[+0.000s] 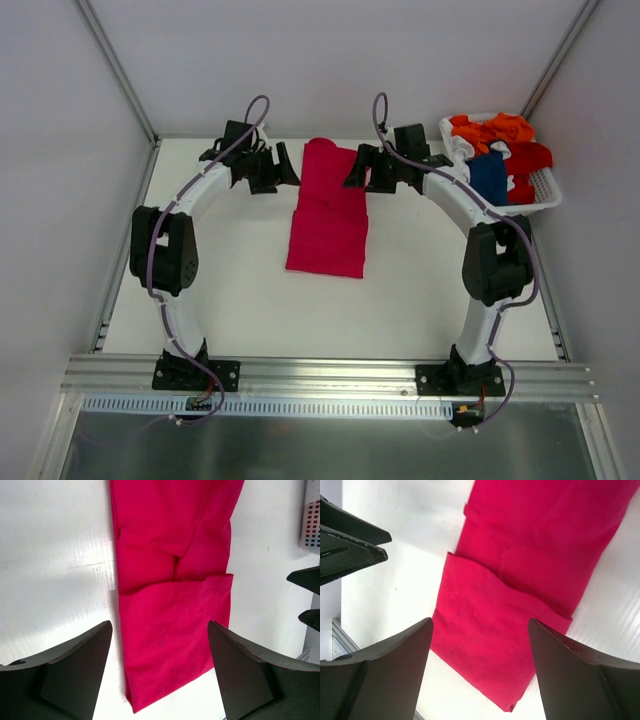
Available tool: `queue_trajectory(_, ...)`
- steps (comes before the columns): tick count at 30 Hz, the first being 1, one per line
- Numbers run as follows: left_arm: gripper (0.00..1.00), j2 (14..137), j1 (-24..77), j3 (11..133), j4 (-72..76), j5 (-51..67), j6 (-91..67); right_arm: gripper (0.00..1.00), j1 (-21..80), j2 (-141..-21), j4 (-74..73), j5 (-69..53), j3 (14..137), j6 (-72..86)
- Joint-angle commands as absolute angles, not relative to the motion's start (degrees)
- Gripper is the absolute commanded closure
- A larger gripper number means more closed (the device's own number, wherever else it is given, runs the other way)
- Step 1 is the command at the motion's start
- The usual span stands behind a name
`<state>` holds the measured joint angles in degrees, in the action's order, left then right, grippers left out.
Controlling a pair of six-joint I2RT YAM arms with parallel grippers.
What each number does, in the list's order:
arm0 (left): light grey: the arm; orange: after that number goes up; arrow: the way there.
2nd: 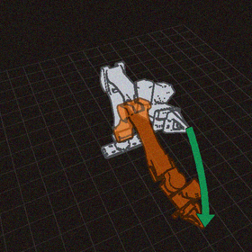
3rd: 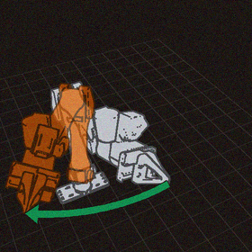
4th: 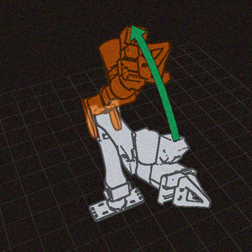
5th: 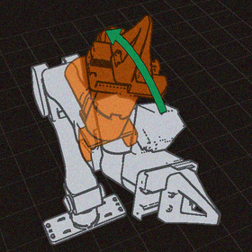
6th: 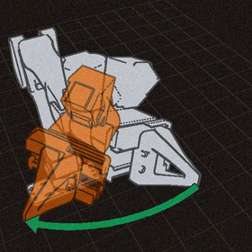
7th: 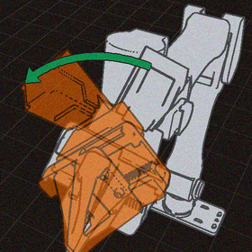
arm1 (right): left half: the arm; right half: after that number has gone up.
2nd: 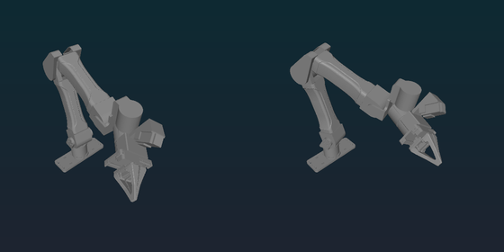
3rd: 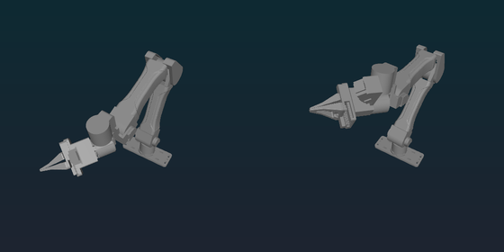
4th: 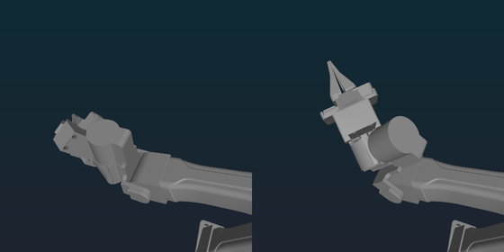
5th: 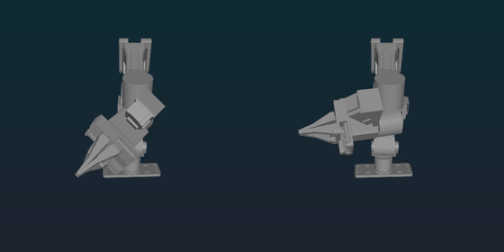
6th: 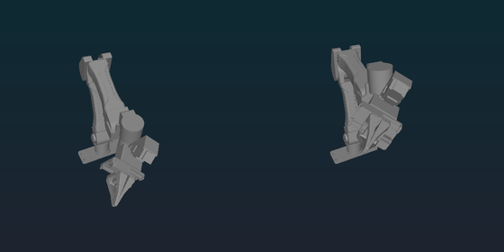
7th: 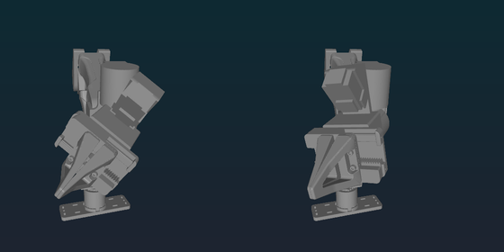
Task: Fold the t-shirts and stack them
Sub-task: Fold the tshirt
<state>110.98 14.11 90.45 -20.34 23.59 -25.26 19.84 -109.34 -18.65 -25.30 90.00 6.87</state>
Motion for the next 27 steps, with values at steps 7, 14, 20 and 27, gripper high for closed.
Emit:
queue_trajectory(7,0.13,91.26,14.68,69.57,-23.12,27.25,-25.83,0.12,21.62,-92.39,-24.35,-21.1,71.84,10.1)
queue_trajectory(14,0.18,85.69,17.32,56.61,-20.4,28.21,-29.26,0.24,26.36,-86.22,-16.71,-19.07,53.89,19.77)
queue_trajectory(20,0.27,88.77,17.58,52.65,-14.59,30.85,-30.67,0.28,28.3,-91.31,-14.33,-18.02,53.09,19.51)
queue_trajectory(27,0.32,93.15,17.67,50.63,-10.64,31.99,-31.03,0.36,28.74,-95.8,-12.75,-18.28,53.79,19.42)
